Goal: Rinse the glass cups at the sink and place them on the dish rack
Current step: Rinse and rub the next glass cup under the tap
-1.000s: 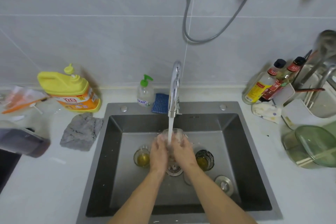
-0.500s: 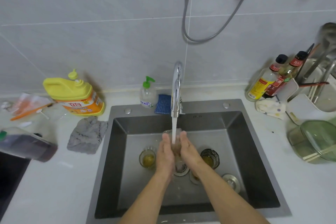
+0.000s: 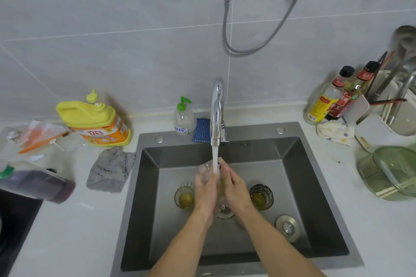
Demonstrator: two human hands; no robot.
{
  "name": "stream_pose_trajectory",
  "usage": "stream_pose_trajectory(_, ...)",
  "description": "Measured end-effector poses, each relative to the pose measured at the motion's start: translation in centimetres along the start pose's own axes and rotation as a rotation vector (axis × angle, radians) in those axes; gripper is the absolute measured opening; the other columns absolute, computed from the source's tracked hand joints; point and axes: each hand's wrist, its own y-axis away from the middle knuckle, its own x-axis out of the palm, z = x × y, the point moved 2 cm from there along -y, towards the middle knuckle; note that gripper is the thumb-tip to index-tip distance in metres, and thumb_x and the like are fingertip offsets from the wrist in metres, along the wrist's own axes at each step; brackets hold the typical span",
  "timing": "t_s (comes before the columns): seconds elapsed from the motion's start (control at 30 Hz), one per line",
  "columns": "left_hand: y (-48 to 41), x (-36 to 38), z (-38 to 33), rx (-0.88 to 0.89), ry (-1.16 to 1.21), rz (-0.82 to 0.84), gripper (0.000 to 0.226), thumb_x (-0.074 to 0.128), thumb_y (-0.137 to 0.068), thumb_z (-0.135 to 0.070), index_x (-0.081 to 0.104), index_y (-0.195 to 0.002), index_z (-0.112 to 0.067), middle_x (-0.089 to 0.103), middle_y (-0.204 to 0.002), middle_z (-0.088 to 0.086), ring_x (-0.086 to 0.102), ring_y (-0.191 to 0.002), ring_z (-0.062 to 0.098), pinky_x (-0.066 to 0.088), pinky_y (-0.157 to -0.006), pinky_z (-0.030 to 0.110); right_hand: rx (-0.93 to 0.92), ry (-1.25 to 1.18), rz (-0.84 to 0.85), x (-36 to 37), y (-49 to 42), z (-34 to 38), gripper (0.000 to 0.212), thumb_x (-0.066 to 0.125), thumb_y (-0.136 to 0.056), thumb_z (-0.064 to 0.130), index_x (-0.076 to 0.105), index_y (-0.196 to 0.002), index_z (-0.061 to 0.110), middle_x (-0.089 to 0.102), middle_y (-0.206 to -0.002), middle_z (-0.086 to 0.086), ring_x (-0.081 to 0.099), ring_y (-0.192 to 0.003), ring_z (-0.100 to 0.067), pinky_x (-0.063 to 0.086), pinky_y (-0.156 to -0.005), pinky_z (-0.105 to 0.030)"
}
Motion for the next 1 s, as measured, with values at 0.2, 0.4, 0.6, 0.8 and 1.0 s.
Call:
stream_pose_trajectory(0.2,-0.6,-0.3,-0.1,-0.027,0.199,-0.059,0.097,0.063,-0.059,-0.095,0.061,-0.128,-0.028,0.069,-0.125,0.007,0.064,-0.119,0.028,0.049,-0.108,0.059,-0.102,0.077,-0.020,-1.3,1.0,0.0,0.059,0.076,-0.088,0.045,0.051,-0.139,0.057,0.037,-0.156,0.018,0.029,-0.147,-0.009,0.035,-0.119,-0.043)
stream_pose_trajectory(0.4,-1.0,0.5,0.1,0.051,0.248,-0.136,0.085,0.059,-0.074,-0.089,0.073,-0.115,-0.017,0.079,-0.107,0.012,0.075,-0.103,0.034,0.057,-0.098,0.058,0.351,-0.555,0.101,1.1,0.4,0.2,0.071,0.063,-0.102,0.036,0.027,-0.159,0.014,0.061,-0.144,-0.015,0.061,-0.130,-0.032,0.046,-0.113,-0.051)
stream_pose_trajectory(0.6,-0.5,-0.3,-0.8,0.232,-0.049,-0.177,0.051,0.070,-0.098,-0.034,0.042,-0.136,-0.015,0.067,-0.115,0.005,0.068,-0.110,0.024,0.050,-0.085,0.026,0.523,-0.576,0.024,0.3,-0.2,0.1,0.042,0.063,-0.101,0.034,0.067,-0.111,-0.007,0.078,-0.095,-0.019,0.077,-0.087,-0.031,0.062,-0.085,-0.044)
stream_pose_trajectory(0.8,-1.1,-0.9,-0.7,0.158,-0.029,-0.135,0.039,0.071,-0.097,-0.039,0.045,-0.124,-0.027,0.067,-0.114,0.007,0.070,-0.102,0.025,0.058,-0.078,0.036,0.482,-0.372,0.035,-1.8,0.2,-0.3,0.071,0.091,-0.066,0.045,0.070,-0.113,-0.004,0.080,-0.096,-0.014,0.079,-0.088,-0.026,0.064,-0.080,-0.034)
stream_pose_trajectory(1.0,-1.7,-1.3,1.2,0.034,0.051,0.032,0.078,0.072,-0.066,-0.085,0.068,-0.127,-0.036,0.067,-0.136,0.007,0.064,-0.125,0.029,0.051,-0.106,0.062,0.199,-0.288,0.181,-2.3,0.0,0.7,0.063,0.089,-0.073,0.022,0.062,-0.131,0.022,0.073,-0.124,0.003,0.073,-0.110,-0.017,0.057,-0.095,-0.037)
